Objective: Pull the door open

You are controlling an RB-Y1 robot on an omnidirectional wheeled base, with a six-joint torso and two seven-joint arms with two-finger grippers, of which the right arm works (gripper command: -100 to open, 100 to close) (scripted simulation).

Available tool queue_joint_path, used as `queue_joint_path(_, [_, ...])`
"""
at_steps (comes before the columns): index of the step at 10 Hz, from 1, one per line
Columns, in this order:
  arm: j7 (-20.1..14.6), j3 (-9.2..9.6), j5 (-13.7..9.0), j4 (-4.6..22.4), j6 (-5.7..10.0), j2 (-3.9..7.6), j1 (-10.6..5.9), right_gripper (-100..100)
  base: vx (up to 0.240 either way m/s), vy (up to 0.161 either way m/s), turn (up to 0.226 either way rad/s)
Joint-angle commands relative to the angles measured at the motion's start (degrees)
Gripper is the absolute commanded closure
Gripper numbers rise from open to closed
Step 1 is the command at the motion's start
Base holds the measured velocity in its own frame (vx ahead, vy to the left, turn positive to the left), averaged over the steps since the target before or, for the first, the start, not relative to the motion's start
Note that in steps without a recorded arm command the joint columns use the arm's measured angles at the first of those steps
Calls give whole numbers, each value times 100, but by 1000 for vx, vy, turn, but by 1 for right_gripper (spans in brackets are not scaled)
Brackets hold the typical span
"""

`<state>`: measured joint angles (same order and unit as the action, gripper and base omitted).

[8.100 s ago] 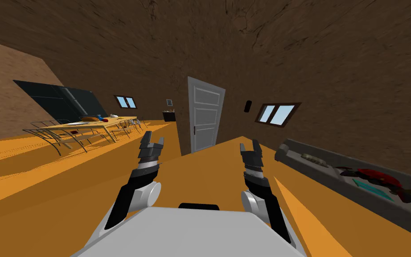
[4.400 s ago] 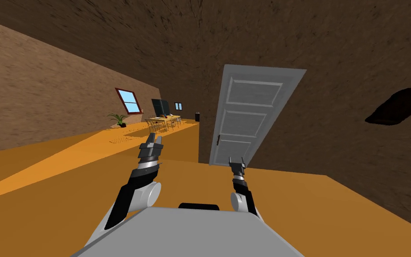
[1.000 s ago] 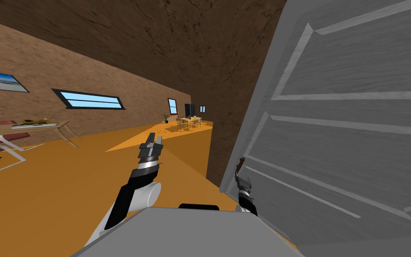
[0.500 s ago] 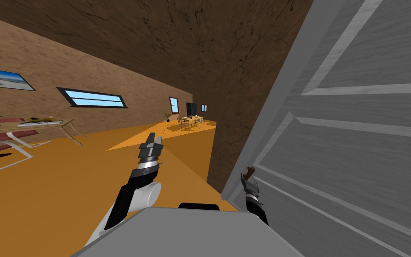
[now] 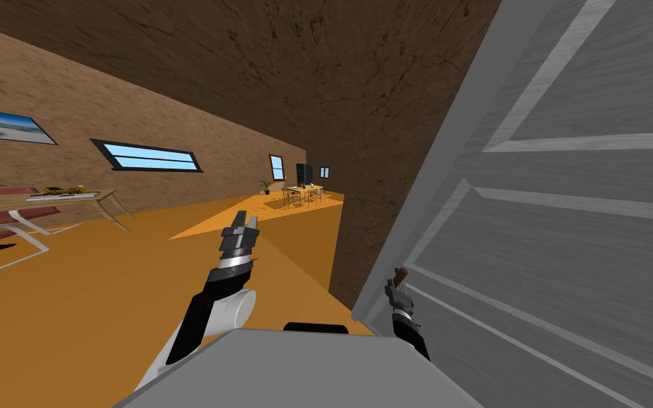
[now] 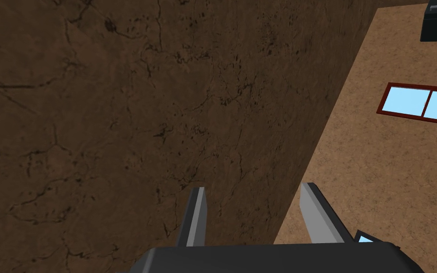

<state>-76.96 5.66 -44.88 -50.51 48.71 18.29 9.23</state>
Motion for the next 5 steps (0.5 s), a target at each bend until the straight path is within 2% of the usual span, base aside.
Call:
queue_joint_path(1, [2,-1,0,1,-6,3,-3,100,0,0,0])
queue_joint_path(3, [2,-1,0,1,-6,3,-3,100,0,0,0])
queue_joint_path(5, [-105,128,84,-43,19,57,35,100,-147,2,55])
